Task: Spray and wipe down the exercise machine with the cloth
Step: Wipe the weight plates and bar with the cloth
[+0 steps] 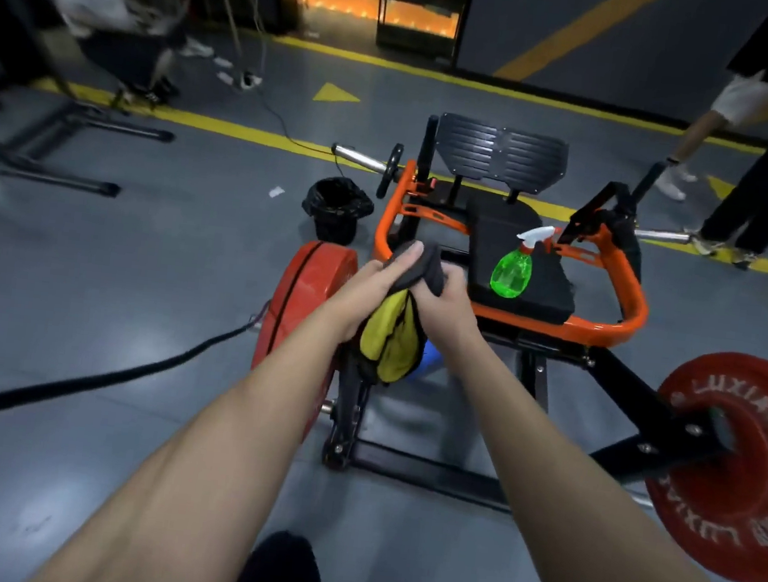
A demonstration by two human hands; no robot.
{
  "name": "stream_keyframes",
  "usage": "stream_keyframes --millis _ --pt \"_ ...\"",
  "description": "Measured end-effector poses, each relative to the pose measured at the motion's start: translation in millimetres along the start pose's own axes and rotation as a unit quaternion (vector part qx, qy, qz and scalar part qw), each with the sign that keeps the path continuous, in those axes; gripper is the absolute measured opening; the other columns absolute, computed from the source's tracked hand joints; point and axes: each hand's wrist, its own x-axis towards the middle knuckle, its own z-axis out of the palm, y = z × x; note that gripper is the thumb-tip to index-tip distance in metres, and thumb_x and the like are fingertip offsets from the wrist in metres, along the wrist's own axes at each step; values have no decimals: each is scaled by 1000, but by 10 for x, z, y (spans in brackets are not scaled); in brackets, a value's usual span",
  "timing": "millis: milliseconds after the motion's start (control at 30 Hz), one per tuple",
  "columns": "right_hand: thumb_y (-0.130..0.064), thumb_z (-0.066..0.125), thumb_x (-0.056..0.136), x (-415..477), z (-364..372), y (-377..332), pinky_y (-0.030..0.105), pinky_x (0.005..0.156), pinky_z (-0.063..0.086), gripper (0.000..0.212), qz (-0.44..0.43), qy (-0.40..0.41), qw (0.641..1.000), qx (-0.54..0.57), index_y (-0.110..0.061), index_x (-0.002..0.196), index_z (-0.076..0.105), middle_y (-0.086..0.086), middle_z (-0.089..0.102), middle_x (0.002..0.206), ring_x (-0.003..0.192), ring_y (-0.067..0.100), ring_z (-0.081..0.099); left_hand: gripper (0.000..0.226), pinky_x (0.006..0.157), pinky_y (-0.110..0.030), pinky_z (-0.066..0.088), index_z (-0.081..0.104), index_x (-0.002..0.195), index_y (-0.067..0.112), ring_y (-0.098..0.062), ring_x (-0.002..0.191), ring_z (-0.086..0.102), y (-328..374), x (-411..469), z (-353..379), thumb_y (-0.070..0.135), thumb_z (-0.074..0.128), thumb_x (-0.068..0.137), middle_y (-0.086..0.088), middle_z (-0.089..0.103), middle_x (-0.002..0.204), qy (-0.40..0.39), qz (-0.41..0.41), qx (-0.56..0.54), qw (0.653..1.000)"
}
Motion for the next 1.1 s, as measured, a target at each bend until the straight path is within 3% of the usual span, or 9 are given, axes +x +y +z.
stream_keyframes --millis 100,167,233,333,433,633,800,1000,1100 --pt "-33 64 92 17 -91 109 34 81 53 27 20 -24 998 45 -12 110 63 2 72 100 92 14 67 94 107 -38 50 65 125 17 -13 110 69 -53 100 131 87 73 63 3 73 119 38 -17 35 999" --pt "-18 59 98 86 -180 133 26 77 53 12 17 -37 997 71 -17 103 70 -3 74 94 85 8 67 58 100 -34 51 66 107 23 -11 104 67 -39 243 212 70 78 75 8 70 107 69 -16 47 996" --pt "-9 53 96 193 -237 146 23 72 51 23 43 -43 993 105 -21 100 72 -8 71 84 78 6 63 47 93 -33 50 65 104 23 -15 104 66 -23 448 306 61 77 81 7 69 105 115 -10 68 991" --pt "-9 49 91 459 -366 182 24 69 47 30 91 -25 986 137 -24 106 72 -13 68 77 75 8 60 87 101 -36 49 61 128 14 -20 112 63 -27 855 463 75 75 68 1 68 121 148 -32 51 987" --pt "-9 48 94 760 -537 188 24 70 53 32 106 26 985 135 -28 107 71 -7 72 90 80 7 66 104 99 -45 56 74 110 15 -21 99 72 -226 1479 532 94 74 42 1 77 103 143 -57 26 988" --pt "-22 53 98 1553 -922 440 42 99 55 31 142 145 977 68 -22 127 63 -2 67 113 102 16 64 76 97 -41 55 78 98 16 -18 96 72 -1 2232 778 80 74 58 1 78 98 60 -58 70 994" --pt "-26 65 92 1968 -1203 737 40 103 50 40 156 222 961 44 -23 129 50 -1 58 124 107 14 60 47 108 -48 50 80 102 13 -27 104 74 103 2677 976 53 78 77 -8 78 107 -55 -78 26 995" --pt "-25 78 87 2531 -1515 1138 41 119 25 99 210 241 945 -61 -10 160 14 13 14 165 149 34 26 44 114 -40 42 81 105 24 -18 112 70 81 3414 989 56 69 77 4 78 111 -162 -107 164 967" --pt "-34 85 81 2831 -1589 1315 43 121 19 115 222 230 945 -66 -13 162 6 14 6 167 151 39 18 37 96 -29 48 78 95 19 -15 95 70 238 3739 1094 52 70 82 6 78 95 -209 -130 258 934"
